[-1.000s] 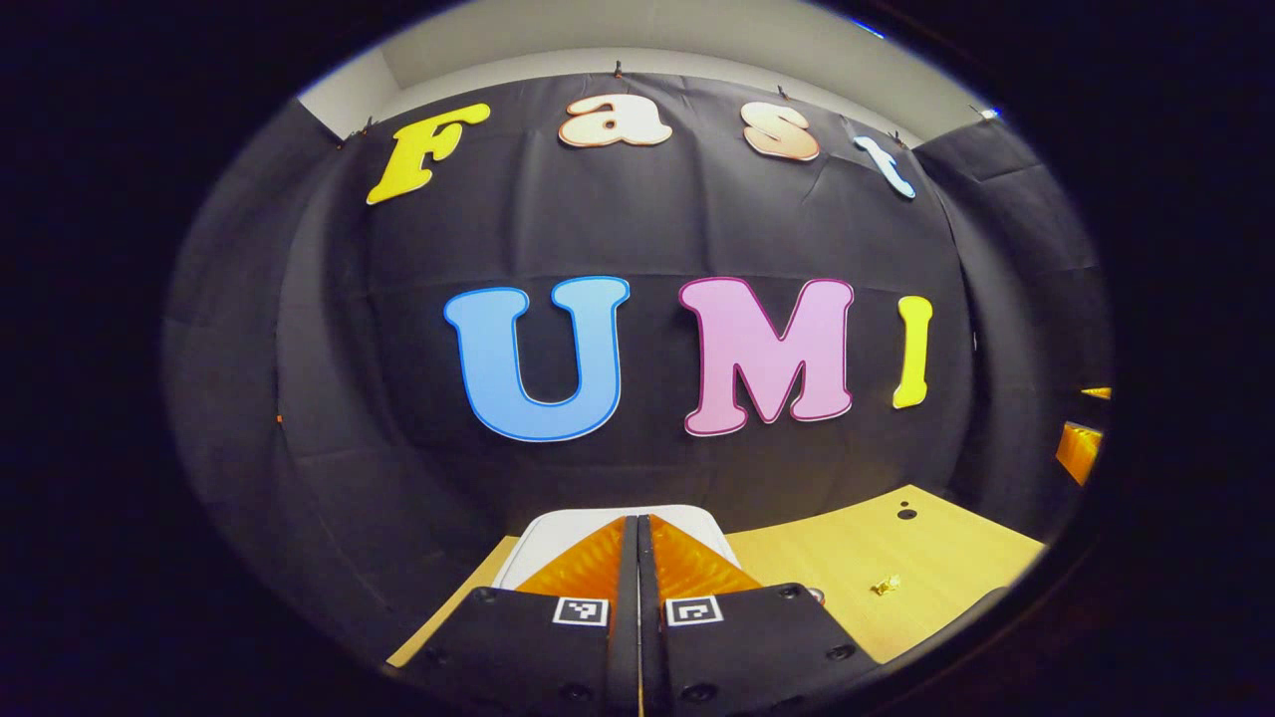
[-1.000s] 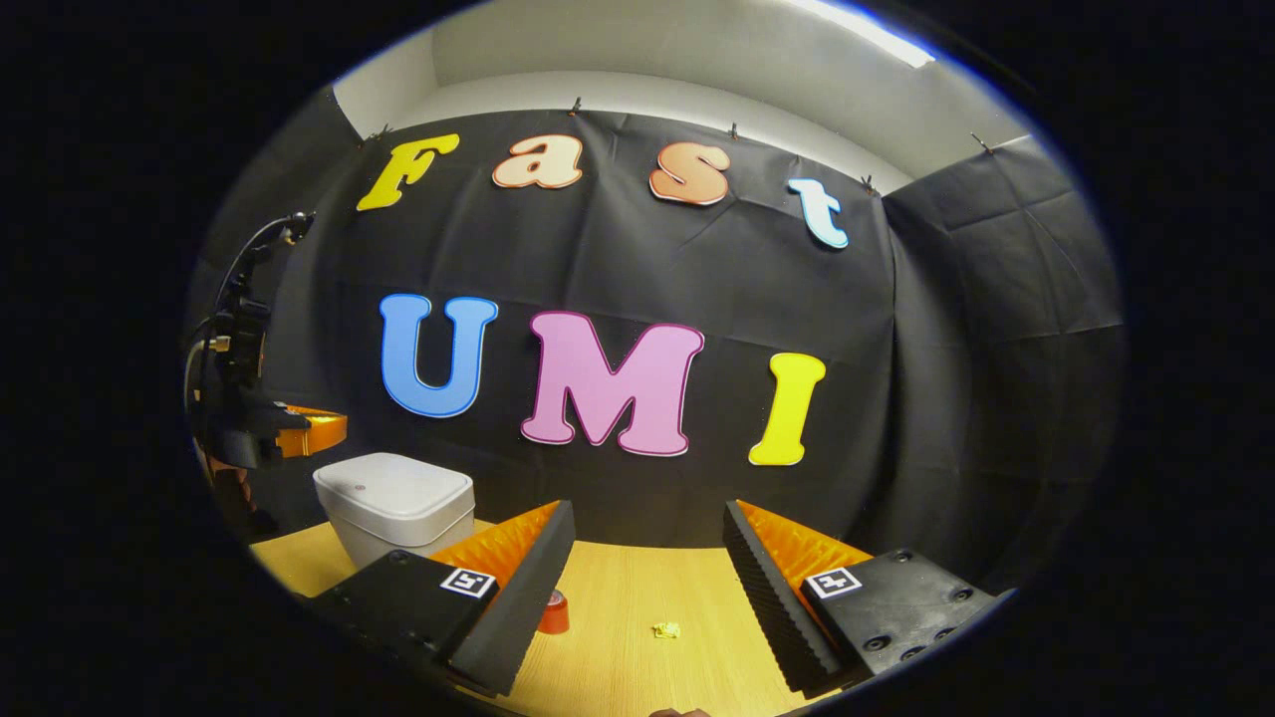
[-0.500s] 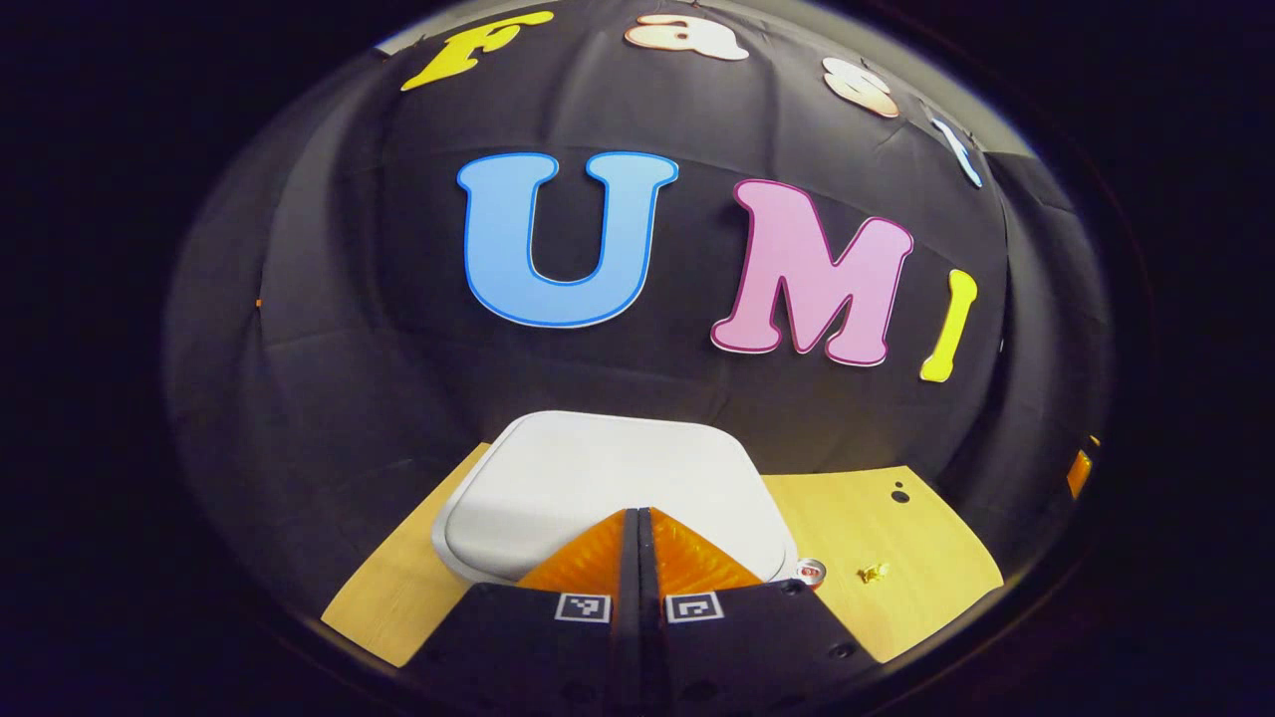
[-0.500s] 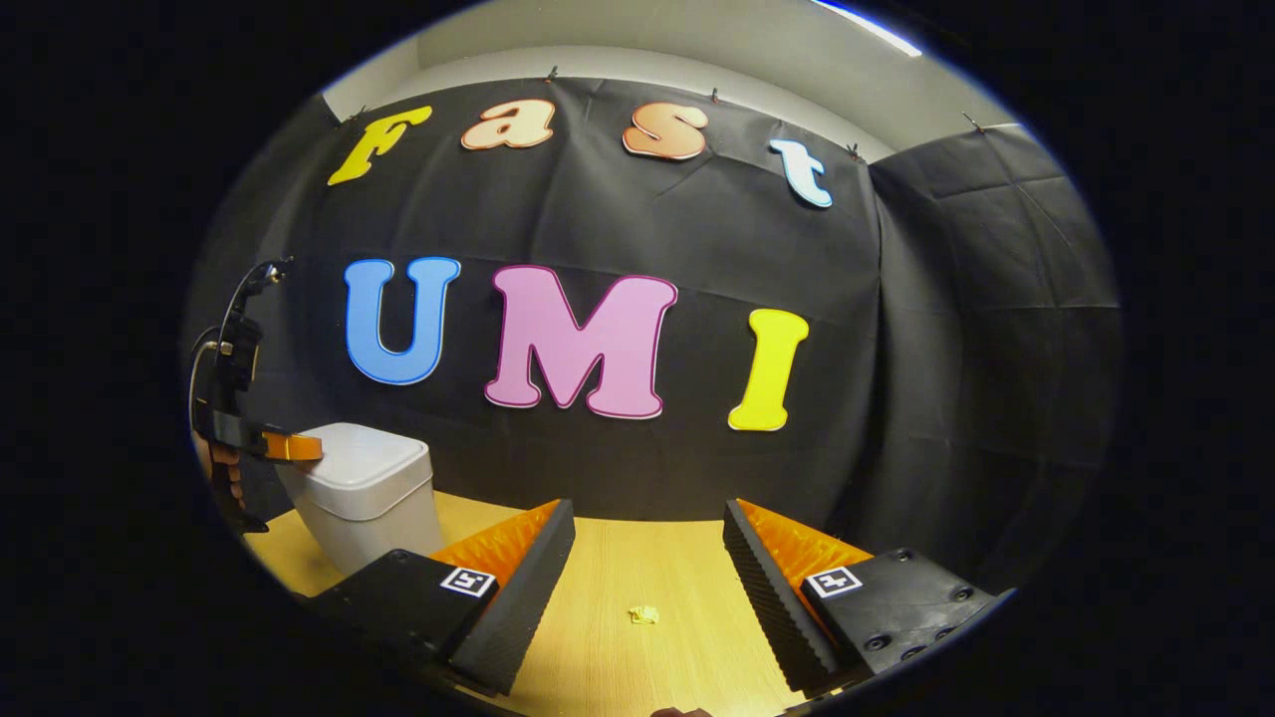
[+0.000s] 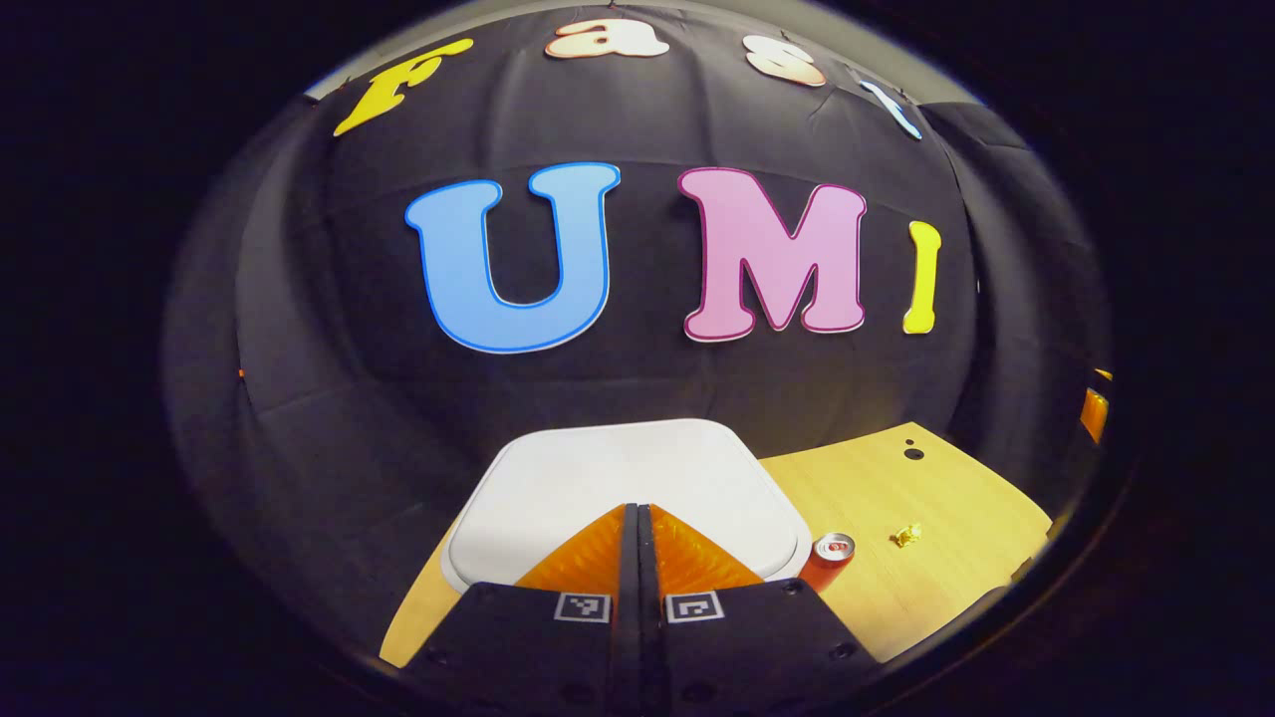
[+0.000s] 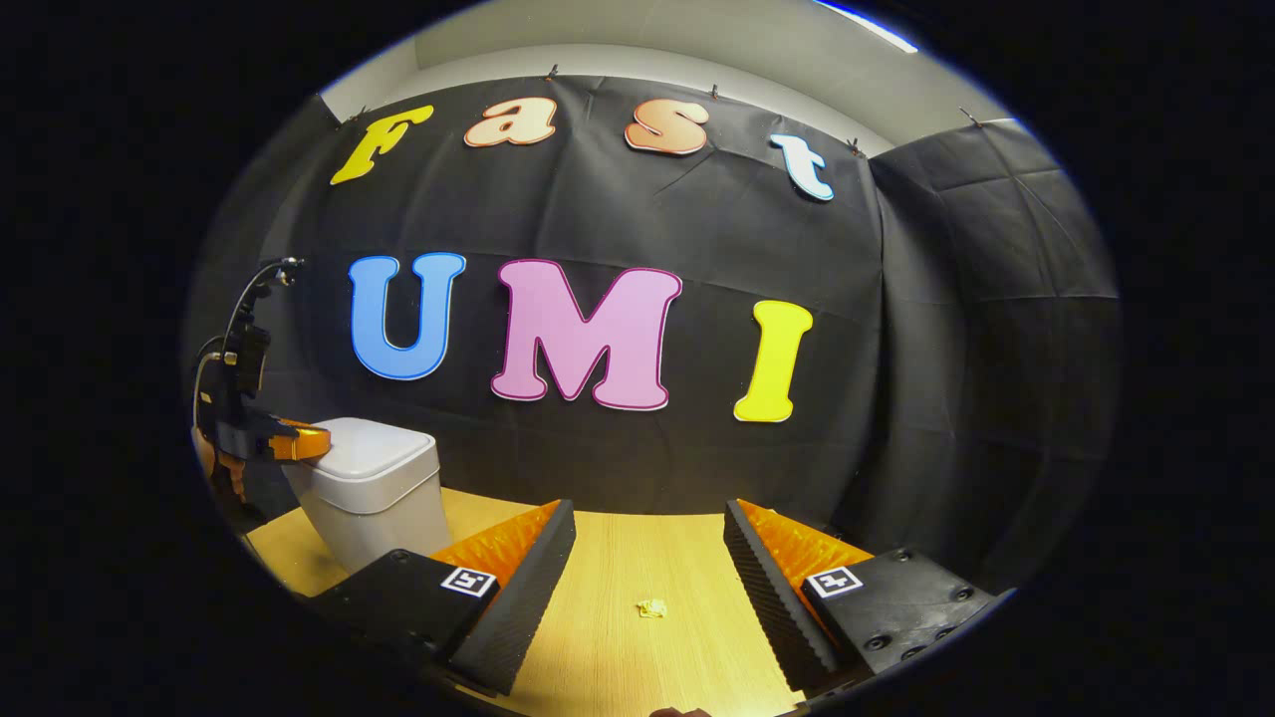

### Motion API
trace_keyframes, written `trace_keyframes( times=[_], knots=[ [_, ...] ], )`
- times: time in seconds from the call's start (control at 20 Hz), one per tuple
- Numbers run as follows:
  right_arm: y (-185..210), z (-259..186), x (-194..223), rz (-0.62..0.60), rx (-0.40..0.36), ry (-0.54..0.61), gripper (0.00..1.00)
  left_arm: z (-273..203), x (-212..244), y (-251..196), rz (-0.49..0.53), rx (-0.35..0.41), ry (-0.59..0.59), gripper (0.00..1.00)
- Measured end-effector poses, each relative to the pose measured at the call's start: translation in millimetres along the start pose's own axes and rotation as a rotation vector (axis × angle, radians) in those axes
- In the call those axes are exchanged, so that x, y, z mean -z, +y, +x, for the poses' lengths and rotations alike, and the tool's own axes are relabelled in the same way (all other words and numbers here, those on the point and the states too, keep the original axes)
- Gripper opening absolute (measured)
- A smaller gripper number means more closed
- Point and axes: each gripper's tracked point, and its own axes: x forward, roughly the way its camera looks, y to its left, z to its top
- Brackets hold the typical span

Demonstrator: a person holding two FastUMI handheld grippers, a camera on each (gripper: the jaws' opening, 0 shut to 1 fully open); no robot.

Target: Press the lid of the desktop garbage bin to open it, pick up the crumpled paper on the desktop and throw it into the bin, then pick up the pop can on the desktop and drop it into the bin, and finally close the garbage bin lid.

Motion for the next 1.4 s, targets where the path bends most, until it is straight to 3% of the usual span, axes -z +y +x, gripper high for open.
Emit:
trace_keyframes(
  times=[0.3, 0.45, 1.0, 1.1, 1.2, 1.4],
  knots=[
    [-2, -2, -10, -0.034, -0.002, -0.011, 0.96, -34, -86, -13, -0.019, -0.026, -0.203, 0.06],
    [0, -5, -18, -0.031, -0.01, -0.025, 0.96, -62, -117, -31, -0.019, 0.007, -0.281, 0.06],
    [8, -38, -45, -0.02, -0.041, -0.064, 0.97, -170, -127, -103, -0.05, 0.048, -0.367, 0.08],
    [6, -42, -37, -0.033, -0.042, -0.04, 0.96, -174, -115, -115, -0.045, 0.073, -0.345, 0.32],
    [-2, -38, -21, -0.021, -0.039, 0.018, 0.96, -177, -100, -127, -0.069, 0.099, -0.313, 0.98],
    [-7, -17, 10, -0.044, -0.059, 0.121, 0.97, -179, -86, -130, -0.082, 0.1, -0.291, 0.94]
  ],
)
